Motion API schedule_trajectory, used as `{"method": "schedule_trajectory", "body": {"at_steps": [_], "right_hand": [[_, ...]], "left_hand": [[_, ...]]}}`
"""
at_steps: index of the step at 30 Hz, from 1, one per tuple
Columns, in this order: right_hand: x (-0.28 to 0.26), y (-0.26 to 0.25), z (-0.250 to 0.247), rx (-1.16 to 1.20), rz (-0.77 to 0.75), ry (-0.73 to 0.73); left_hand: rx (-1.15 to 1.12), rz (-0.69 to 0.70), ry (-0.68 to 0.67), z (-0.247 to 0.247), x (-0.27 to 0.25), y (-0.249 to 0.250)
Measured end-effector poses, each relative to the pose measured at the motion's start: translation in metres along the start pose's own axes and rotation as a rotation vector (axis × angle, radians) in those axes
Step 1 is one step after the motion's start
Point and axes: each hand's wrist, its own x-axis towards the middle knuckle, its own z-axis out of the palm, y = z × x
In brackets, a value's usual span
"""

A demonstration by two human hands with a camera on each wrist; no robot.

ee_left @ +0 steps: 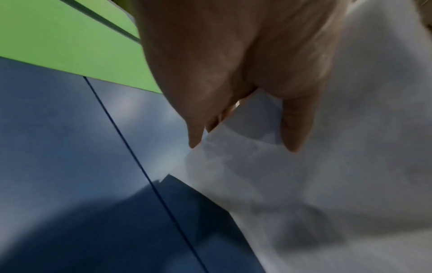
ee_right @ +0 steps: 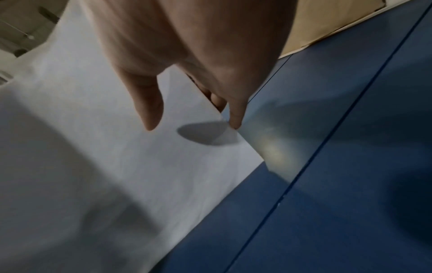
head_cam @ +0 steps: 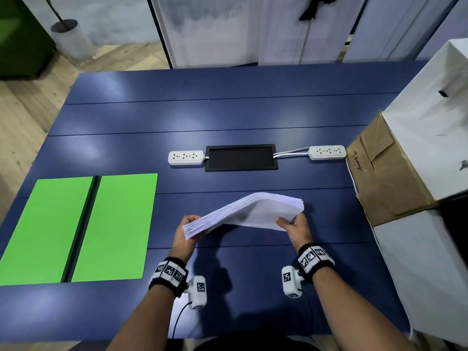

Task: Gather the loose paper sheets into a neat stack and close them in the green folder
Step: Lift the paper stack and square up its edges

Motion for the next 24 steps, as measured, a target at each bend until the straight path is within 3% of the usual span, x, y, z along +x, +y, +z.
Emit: {"method": "schedule_trajectory", "body": {"at_steps": [5, 11, 24], "right_hand": [[-0.001, -0.009, -0.002, -0.001, -0.017, 0.052], [-0.004, -0.017, -0.009, 0.032, -0.116, 0.065], [-0.006, -0.02, 0.002, 0.045, -0.154, 0.007]], "left_hand": [[0.011, 0.005, 0.018, -0.002, 0.006, 0.005], [-0.136, 0.148, -0.007, -0.008, 0.007, 0.025], [-0.114, 0.117, 0.065, -0.002, 0.002, 0.013]]}}
